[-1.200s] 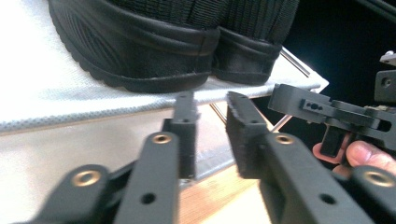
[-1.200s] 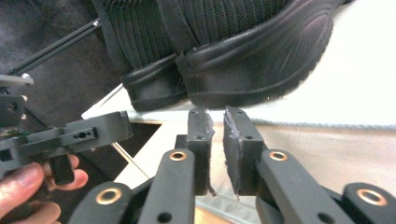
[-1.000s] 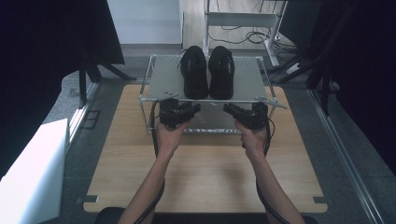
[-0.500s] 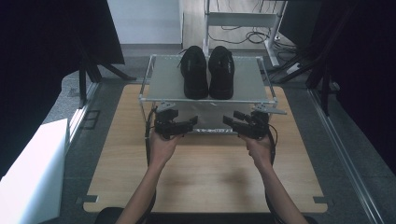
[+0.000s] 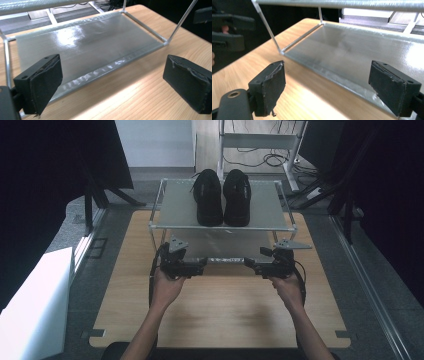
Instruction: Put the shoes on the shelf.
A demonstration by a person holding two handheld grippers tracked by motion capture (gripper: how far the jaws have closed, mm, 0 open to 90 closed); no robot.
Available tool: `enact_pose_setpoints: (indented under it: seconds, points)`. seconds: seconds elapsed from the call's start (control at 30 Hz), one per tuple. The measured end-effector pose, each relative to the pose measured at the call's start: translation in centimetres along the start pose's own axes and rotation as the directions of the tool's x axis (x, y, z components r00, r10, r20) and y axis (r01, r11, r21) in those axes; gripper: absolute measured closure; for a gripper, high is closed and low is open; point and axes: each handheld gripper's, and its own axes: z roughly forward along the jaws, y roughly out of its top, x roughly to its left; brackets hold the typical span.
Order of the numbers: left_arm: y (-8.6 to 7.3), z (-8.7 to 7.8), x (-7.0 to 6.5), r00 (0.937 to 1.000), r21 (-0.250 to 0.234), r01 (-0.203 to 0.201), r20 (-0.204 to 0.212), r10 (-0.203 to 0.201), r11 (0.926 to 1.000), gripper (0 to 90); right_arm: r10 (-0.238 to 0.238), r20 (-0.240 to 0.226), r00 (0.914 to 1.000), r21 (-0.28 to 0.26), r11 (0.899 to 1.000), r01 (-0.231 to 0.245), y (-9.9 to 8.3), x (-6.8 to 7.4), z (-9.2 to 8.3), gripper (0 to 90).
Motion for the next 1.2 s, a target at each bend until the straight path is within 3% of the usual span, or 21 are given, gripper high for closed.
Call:
enact_pose_setpoints:
  seconds: [0.2, 0.6, 0.8, 1.2]
  points:
    - [-1.3, -0.8, 0.2, 0.9965, 0.025, -0.063, -0.054, 0.064, 0.9977, 0.0, -0.030, 0.018, 0.9994, 0.023, 0.999, 0.029, -0.8, -0.2, -1.4, 13.1]
    - [-3.8, -3.3, 0.9, 0.9983, 0.023, -0.054, -0.018, 0.055, 0.9983, 0.0, -0.094, 0.031, 0.9951, 0.079, 0.993, 0.091, -2.8, -0.2, -4.8, 5.4]
    - [-5.5, -4.3, 0.9, 0.9988, 0.010, -0.049, -0.006, 0.049, 0.9987, 0.0, -0.115, 0.072, 0.9908, 0.104, 0.989, 0.107, -4.4, -0.3, -6.4, 2.7]
    - [-9.6, -4.3, 0.3, 0.9995, 0.021, -0.031, -0.009, 0.031, 0.9993, 0.0, -0.111, 0.110, 0.9877, 0.140, 0.986, 0.095, -8.1, -0.9, -6.7, 0.1]
